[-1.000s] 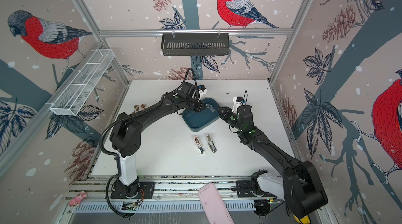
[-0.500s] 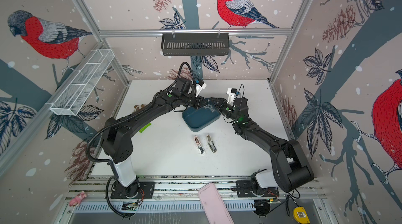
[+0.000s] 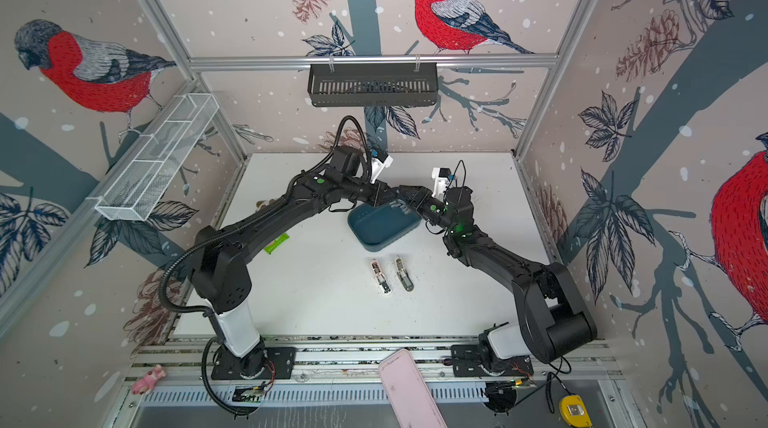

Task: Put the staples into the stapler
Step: 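Lift the strip with the left gripper while the right gripper comes to meet it, then take the staple strip from the left gripper with the right gripper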

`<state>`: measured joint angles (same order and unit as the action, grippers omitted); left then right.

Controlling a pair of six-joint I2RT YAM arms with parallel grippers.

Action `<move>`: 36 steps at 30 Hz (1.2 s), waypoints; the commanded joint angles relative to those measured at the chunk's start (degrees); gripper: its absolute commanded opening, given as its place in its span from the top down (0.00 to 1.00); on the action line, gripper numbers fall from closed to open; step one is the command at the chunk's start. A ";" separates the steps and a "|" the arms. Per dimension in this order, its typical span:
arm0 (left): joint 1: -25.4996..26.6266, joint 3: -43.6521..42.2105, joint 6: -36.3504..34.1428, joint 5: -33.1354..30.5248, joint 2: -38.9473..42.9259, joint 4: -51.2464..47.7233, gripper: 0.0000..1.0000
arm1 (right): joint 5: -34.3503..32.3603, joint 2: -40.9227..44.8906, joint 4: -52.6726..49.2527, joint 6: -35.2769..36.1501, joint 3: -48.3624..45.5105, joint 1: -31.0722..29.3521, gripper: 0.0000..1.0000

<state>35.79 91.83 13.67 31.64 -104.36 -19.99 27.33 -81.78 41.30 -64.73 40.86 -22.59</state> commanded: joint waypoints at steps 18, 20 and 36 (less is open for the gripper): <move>-0.11 -1.55 0.30 1.42 1.89 2.99 0.91 | 0.09 -2.42 3.49 -1.01 2.47 -1.50 0.78; -0.15 -1.52 0.30 1.47 2.00 2.86 0.91 | -0.02 -2.44 3.30 -1.01 2.43 -1.68 0.79; -0.65 -6.58 0.35 0.38 7.52 3.19 0.28 | -1.49 -0.36 -0.17 1.56 1.09 -1.92 0.85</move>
<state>35.46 86.85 13.72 31.88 -99.09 -18.70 26.41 -83.00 42.19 -65.06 42.39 -24.34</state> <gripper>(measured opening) 0.677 0.156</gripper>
